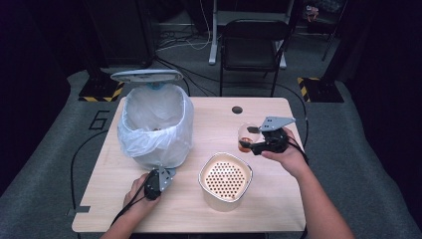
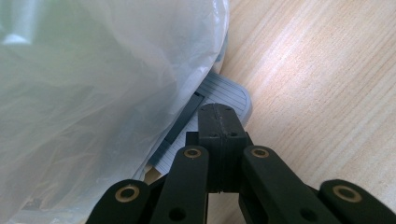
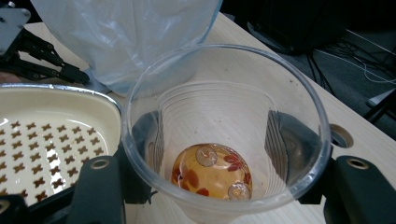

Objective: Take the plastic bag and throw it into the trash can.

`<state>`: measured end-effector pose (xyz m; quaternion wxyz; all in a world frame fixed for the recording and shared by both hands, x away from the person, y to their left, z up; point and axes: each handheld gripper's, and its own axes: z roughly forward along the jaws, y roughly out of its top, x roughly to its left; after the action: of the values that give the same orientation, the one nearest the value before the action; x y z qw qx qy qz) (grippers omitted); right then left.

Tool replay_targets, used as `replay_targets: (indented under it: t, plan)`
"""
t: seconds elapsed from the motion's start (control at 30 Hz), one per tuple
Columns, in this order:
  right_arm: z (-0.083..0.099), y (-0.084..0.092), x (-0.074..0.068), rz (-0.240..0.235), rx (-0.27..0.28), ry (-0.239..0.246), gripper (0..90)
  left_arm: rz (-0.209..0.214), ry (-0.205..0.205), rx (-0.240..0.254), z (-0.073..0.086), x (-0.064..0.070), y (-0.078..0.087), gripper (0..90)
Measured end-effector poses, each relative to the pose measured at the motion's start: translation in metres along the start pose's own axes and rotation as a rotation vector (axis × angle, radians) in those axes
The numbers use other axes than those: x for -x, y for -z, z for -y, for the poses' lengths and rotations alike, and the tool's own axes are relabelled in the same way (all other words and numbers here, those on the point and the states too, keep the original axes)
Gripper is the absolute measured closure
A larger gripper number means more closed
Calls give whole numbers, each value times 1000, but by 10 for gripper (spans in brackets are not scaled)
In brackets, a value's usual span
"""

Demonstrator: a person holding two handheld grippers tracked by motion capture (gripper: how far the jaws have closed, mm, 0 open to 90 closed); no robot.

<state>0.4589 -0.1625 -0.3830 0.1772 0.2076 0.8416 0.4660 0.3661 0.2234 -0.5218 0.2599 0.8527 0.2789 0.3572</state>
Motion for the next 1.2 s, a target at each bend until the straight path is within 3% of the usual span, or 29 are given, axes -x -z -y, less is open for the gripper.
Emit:
replay_targets:
  t: [0.3,0.53,0.9,1.2]
  plan:
    - [-17,-17,-1,-45,-2,60,381,-3,-2,0,0,0,0,900]
    - [-25,-27,-4,-55,5,108,384,-2,0,1,0,0,0,900]
    - [-34,-27,-23,-59,66,319,393,-2,0,1,0,0,0,900]
    - [-32,-21,-45,-9,89,498,412,1,1,0,0,0,0,900]
